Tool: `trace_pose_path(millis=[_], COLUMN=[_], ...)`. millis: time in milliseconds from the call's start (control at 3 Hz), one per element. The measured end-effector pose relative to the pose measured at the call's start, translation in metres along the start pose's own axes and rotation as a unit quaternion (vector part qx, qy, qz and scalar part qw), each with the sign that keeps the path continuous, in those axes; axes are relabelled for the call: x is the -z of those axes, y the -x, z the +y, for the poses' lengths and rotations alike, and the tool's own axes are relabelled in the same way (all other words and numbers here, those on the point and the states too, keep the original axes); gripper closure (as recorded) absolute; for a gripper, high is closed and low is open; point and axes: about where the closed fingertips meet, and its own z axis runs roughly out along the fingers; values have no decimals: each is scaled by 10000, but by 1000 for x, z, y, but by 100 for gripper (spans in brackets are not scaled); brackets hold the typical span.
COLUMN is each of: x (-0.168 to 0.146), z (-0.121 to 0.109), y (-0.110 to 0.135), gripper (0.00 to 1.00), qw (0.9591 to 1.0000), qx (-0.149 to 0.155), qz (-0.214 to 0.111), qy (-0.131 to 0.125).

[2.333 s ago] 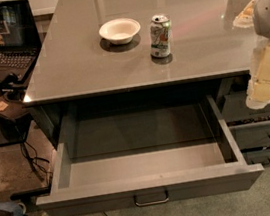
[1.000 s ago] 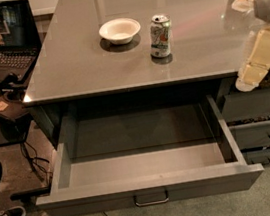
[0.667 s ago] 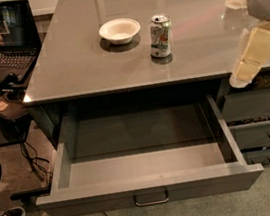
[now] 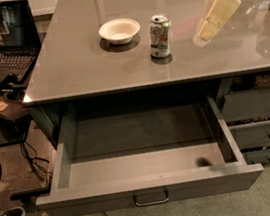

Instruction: Place 7up can into top drawer

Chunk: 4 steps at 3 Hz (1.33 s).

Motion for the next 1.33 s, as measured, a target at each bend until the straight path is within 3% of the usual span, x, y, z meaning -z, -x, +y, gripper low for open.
trace_pose_path(millis=[333,667,1000,1333], x=[0,-10,-39,-76], z=[0,-3,-26,-24], y=[0,-13,-41,-55], gripper=[0,0,0,0], qw=[10000,9985,9826,9688], qx=[-1,-256,-698,-1093], qz=[0,-485,-1723,-2200], qy=[5,43,-16,328])
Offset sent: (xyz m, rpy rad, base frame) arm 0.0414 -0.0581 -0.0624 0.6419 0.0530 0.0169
